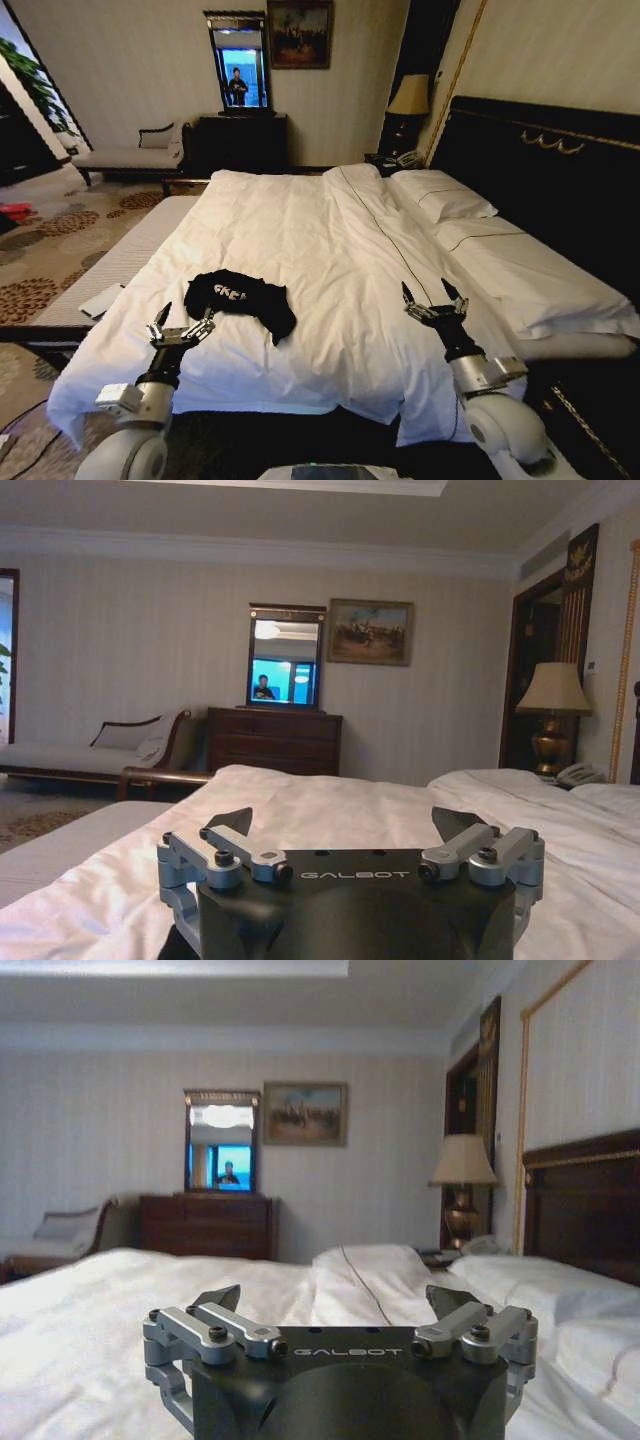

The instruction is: Fold the clothes on the bed.

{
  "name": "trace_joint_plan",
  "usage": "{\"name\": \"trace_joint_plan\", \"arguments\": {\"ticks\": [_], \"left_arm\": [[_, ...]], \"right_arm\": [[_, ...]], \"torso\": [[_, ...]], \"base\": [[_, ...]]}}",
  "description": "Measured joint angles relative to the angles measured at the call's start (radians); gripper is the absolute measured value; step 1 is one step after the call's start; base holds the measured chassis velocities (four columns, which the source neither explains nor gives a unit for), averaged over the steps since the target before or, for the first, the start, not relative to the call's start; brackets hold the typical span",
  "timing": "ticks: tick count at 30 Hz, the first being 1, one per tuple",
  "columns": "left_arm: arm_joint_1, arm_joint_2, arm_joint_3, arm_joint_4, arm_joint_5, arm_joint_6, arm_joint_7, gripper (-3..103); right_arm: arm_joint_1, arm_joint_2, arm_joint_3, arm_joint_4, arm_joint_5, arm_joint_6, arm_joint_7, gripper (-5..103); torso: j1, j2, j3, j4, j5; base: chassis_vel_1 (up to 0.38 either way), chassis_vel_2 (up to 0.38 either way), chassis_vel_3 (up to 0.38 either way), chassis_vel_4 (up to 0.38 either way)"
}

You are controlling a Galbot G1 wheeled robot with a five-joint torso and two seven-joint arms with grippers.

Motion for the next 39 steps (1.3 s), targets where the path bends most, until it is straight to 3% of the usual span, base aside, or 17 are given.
{"name": "trace_joint_plan", "arguments": {"ticks": [6,8,11,13,39], "left_arm": [[0.0,-0.001,0.004,-0.001,0.0,0.001,0.0,100],[-0.001,-0.002,0.009,-0.001,0.001,0.002,0.0,100],[-0.006,-0.008,0.032,0.0,0.012,0.005,-0.001,100],[-0.006,-0.009,0.036,-0.003,0.015,0.005,-0.001,100],[-0.003,-0.005,0.023,0.001,0.013,0.002,-0.007,100]], "right_arm": [[-0.007,-0.007,0.0,0.0,0.007,0.004,0.008,100],[-0.009,-0.007,0.001,-0.005,0.007,0.031,0.003,100],[-0.027,-0.006,-0.002,-0.031,-0.019,0.143,-0.04,100],[-0.029,-0.006,0.0,-0.032,-0.019,0.159,-0.044,100],[-0.035,0.025,-0.005,-0.044,-0.023,0.174,-0.035,100]], "torso": [[0.0,0.0,0.0,-0.0001,0.0],[0.0,0.0,0.0,0.0,0.0],[0.0,0.0,0.0,-0.0001,0.0],[0.0,0.0,0.0,-0.0001,0.0],[0.0,0.0,0.0,0.0,-0.0001]], "base": [[0.0,0.0,0.0,0.0],[0.0,0.0,0.0,0.0],[0.0,0.0,0.0,0.0],[0.0,0.0,0.0,0.0],[0.0,0.0,0.0,0.0]]}}
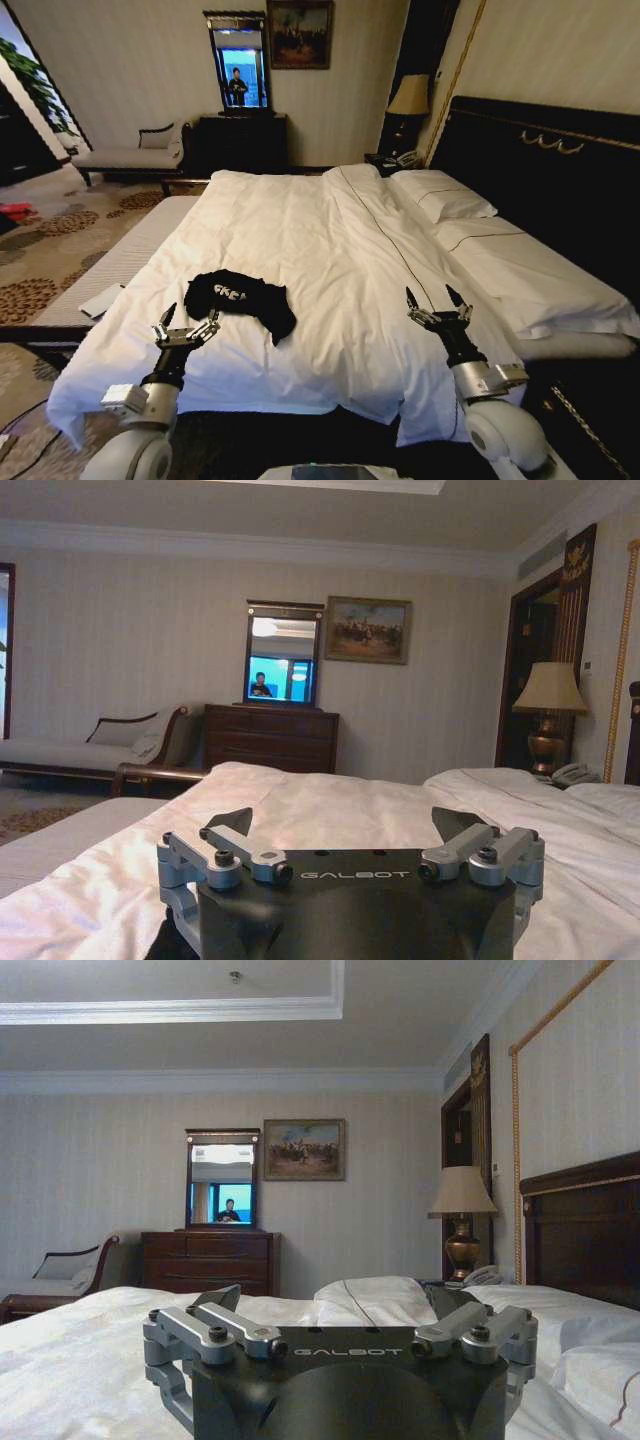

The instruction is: Fold the clothes on the bed.

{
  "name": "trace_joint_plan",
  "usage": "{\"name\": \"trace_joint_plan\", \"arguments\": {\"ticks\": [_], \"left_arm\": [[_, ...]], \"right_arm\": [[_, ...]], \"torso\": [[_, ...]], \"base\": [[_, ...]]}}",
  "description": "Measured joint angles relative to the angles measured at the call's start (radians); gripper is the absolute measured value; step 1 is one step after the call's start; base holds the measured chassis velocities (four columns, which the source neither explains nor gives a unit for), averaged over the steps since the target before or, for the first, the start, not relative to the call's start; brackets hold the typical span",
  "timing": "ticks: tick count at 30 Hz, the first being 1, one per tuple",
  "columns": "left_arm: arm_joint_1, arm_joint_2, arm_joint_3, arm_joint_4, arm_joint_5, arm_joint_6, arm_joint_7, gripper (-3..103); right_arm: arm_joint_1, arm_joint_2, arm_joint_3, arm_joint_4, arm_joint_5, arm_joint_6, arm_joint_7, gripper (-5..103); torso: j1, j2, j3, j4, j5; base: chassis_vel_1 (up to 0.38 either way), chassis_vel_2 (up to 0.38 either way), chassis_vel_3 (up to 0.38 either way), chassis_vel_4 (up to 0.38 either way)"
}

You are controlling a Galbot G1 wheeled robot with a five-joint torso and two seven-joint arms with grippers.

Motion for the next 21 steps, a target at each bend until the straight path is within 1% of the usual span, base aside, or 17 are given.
{"name": "trace_joint_plan", "arguments": {"ticks": [12,17,19,21], "left_arm": [[-0.004,0.0,-0.003,0.011,-0.001,-0.003,-0.001,100],[-0.01,0.0,-0.003,0.017,-0.001,-0.003,-0.001,100],[-0.013,0.0,-0.003,0.021,-0.001,-0.003,-0.001,100],[-0.014,0.0,-0.003,0.023,-0.001,-0.003,-0.002,100]], "right_arm": [[0.007,0.009,-0.014,-0.015,-0.007,0.007,0.003,100],[0.014,0.011,-0.02,-0.022,-0.01,0.009,0.005,100],[0.016,0.011,-0.023,-0.024,-0.011,0.009,0.005,100],[0.017,0.011,-0.024,-0.024,-0.011,0.009,0.005,100]], "torso": [[0.0,0.0,0.0,0.0001,0.0],[0.0,0.0,0.0,-0.0001,0.0],[0.0,0.0,0.0,0.0003,0.0],[0.0,0.0,0.0,0.0001,-0.0001]], "base": [[0.0,0.0,0.0,0.0],[-0.05,0.057,0.055,-0.049],[-0.027,0.032,0.021,-0.026],[0.0,0.0,0.0,0.0]]}}
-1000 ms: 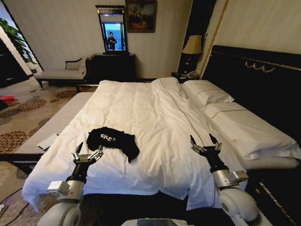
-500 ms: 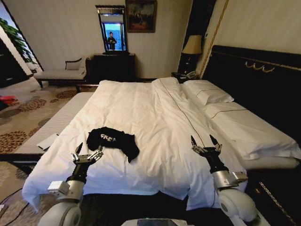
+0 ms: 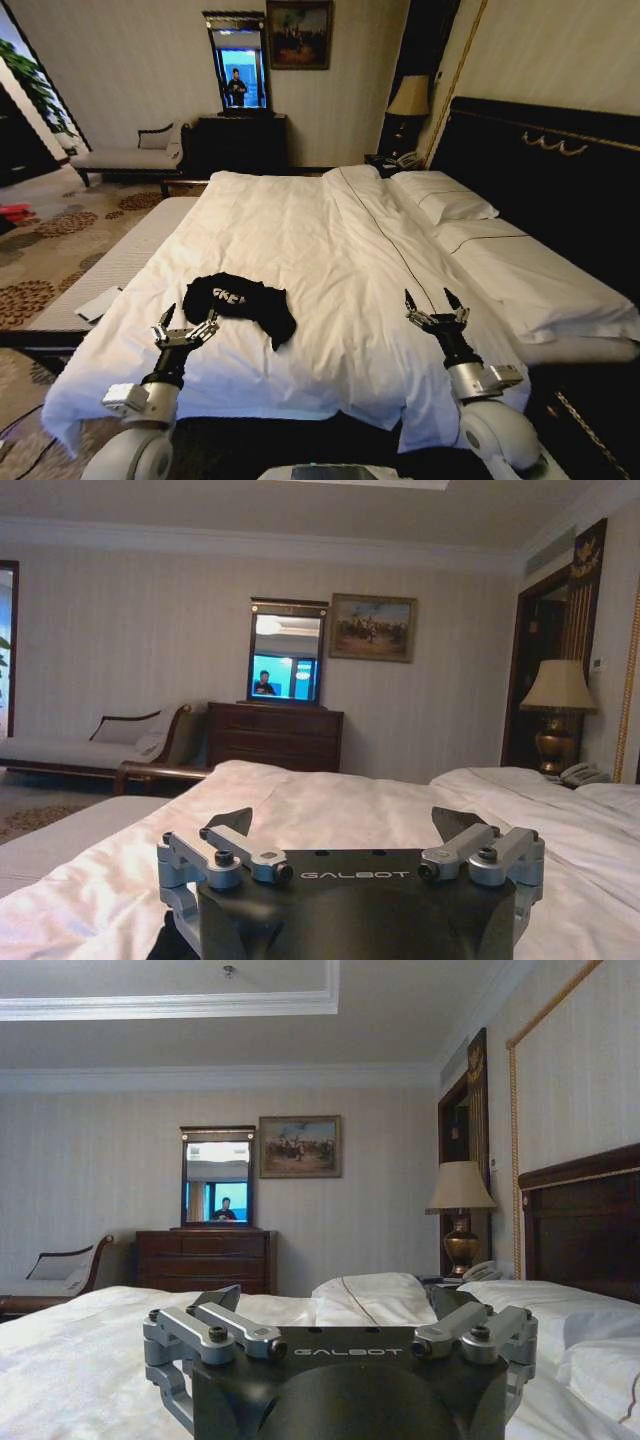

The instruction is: Fold the clothes on the bed.

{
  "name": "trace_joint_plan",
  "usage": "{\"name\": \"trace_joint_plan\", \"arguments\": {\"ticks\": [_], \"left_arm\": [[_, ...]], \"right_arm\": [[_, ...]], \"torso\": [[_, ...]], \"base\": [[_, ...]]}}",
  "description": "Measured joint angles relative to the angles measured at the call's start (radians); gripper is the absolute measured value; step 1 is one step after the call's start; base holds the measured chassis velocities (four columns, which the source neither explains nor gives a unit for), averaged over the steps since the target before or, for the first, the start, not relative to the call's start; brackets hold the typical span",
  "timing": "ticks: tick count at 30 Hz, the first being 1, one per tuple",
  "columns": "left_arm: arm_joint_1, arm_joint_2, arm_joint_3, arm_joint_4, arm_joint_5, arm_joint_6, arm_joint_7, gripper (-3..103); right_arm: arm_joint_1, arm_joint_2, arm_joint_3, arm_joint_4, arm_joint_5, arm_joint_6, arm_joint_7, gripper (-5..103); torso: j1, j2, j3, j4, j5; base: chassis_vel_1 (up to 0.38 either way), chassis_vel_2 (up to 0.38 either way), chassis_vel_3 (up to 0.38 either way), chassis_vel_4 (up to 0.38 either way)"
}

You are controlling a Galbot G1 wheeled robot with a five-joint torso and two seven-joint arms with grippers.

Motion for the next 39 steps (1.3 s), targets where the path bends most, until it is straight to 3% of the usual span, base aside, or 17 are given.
{"name": "trace_joint_plan", "arguments": {"ticks": [23,39], "left_arm": [[-0.012,-0.007,0.007,0.017,0.006,0.004,-0.002,100],[-0.009,-0.002,0.002,0.016,0.007,0.005,-0.005,100]], "right_arm": [[0.022,0.003,-0.022,-0.027,-0.008,0.004,-0.001,100],[0.025,0.01,-0.027,-0.035,-0.007,0.008,0.001,100]], "torso": [[0.0,0.0,0.0,-0.0003,0.0002],[0.0,0.0,0.0,-0.0001,-0.0009]], "base": [[0.011,0.011,-0.009,-0.015],[0.163,0.182,-0.165,-0.167]]}}
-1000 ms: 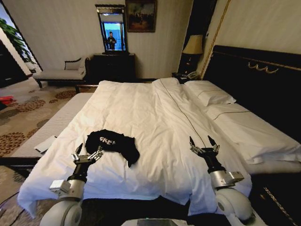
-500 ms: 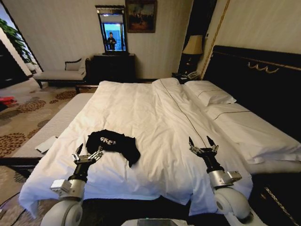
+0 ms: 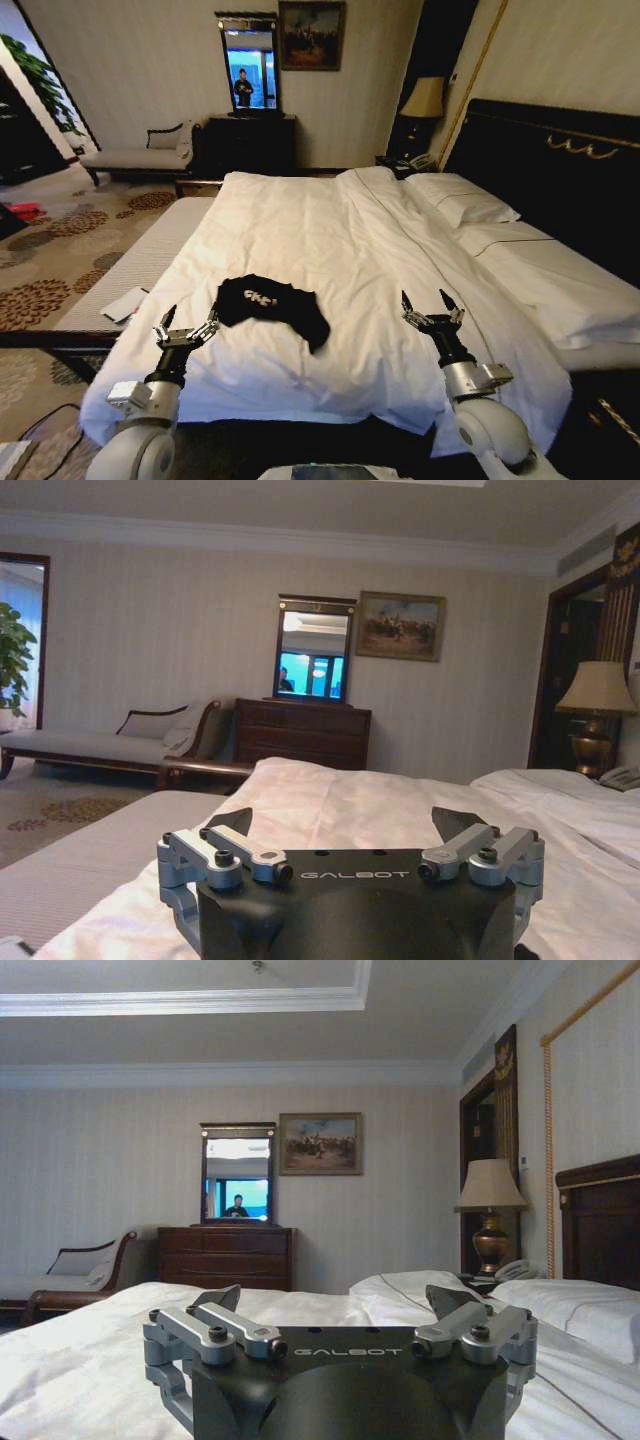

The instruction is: Fold the clothes on the bed.

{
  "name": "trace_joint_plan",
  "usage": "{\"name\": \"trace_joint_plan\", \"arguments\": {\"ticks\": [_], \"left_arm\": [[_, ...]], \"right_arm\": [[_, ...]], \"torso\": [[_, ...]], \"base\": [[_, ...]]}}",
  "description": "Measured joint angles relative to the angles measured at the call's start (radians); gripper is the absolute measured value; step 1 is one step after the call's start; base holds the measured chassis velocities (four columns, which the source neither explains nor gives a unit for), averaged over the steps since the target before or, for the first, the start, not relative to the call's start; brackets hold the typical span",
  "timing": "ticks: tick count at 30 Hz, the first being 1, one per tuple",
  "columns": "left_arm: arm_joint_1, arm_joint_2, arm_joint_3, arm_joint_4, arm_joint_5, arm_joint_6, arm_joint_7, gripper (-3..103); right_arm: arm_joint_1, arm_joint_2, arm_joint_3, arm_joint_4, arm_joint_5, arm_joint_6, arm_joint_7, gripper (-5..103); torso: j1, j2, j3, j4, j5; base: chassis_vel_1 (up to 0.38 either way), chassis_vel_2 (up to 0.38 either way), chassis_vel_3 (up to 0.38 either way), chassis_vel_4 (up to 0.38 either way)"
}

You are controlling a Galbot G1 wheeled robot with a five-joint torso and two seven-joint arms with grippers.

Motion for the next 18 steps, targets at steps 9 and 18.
{"name": "trace_joint_plan", "arguments": {"ticks": [9,18], "left_arm": [[0.001,0.0,0.0,0.0,-0.001,-0.001,0.001,100],[-0.001,0.001,-0.001,0.002,-0.002,-0.001,0.001,100]], "right_arm": [[0.002,0.005,-0.001,-0.012,0.002,0.004,0.0,100],[0.008,0.009,-0.008,-0.019,-0.001,0.008,0.0,100]], "torso": [[0.0,0.0,0.0,-0.0003,0.0017],[0.0,0.0,0.0,0.0001,0.0006]], "base": [[-0.02,0.005,0.027,-0.014],[-0.078,0.069,0.079,-0.072]]}}
